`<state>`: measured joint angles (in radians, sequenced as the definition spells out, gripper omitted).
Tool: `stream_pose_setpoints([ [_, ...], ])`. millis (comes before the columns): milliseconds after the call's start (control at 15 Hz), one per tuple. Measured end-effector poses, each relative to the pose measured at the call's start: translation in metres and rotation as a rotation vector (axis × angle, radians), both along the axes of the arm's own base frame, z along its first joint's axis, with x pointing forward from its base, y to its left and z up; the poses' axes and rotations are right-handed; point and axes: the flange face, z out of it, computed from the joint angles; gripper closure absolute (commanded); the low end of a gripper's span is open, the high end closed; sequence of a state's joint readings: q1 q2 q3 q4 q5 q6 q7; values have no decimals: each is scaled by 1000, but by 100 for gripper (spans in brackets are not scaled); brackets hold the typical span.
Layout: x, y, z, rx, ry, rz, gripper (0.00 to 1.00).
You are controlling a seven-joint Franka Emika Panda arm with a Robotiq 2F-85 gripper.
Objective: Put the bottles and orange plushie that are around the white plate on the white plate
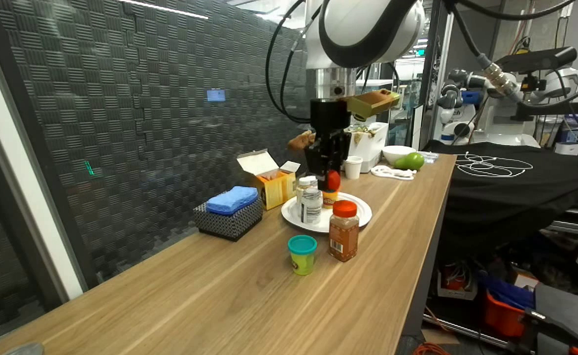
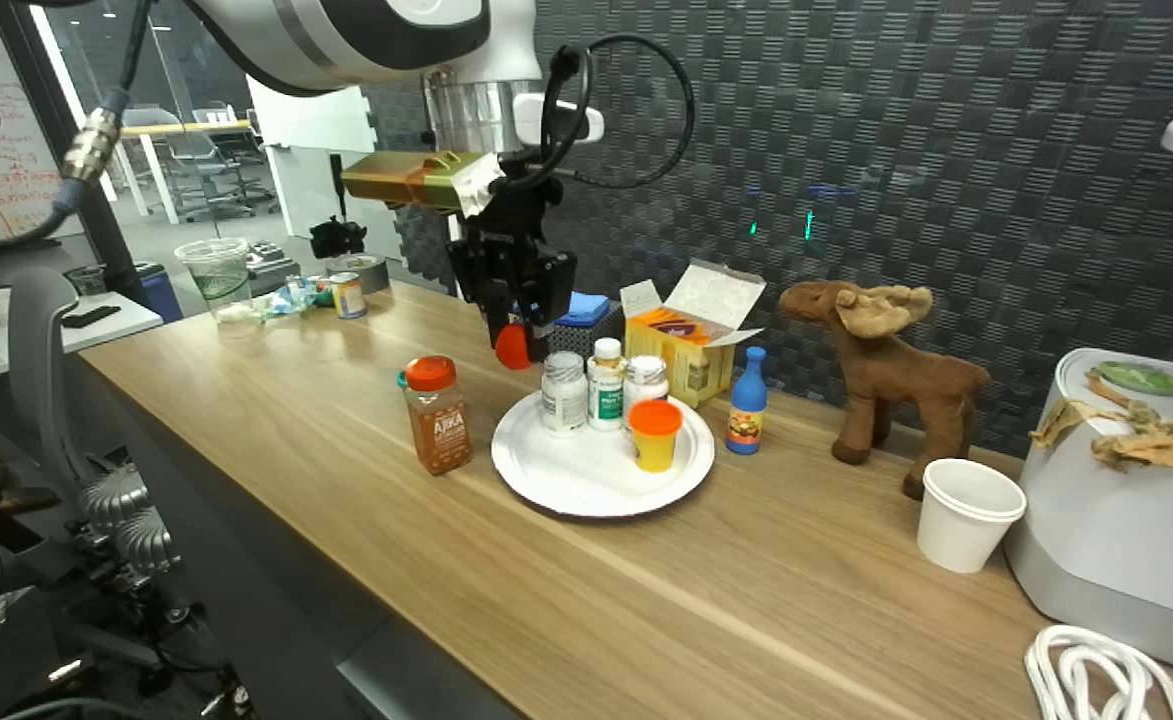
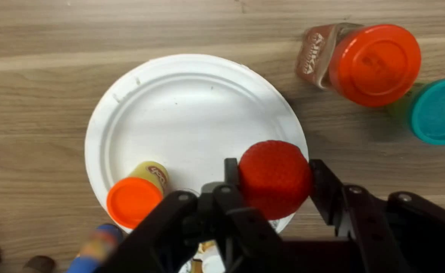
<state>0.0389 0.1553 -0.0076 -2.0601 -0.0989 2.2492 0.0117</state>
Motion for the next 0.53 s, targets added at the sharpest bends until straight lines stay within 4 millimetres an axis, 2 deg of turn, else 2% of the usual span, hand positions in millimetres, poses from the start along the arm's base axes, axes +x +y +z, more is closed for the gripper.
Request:
stream_pose_setpoints([
  [333, -8, -39, -14, -4, 27, -113, 76],
  [533, -7, -50, -29, -5, 50, -134, 76],
])
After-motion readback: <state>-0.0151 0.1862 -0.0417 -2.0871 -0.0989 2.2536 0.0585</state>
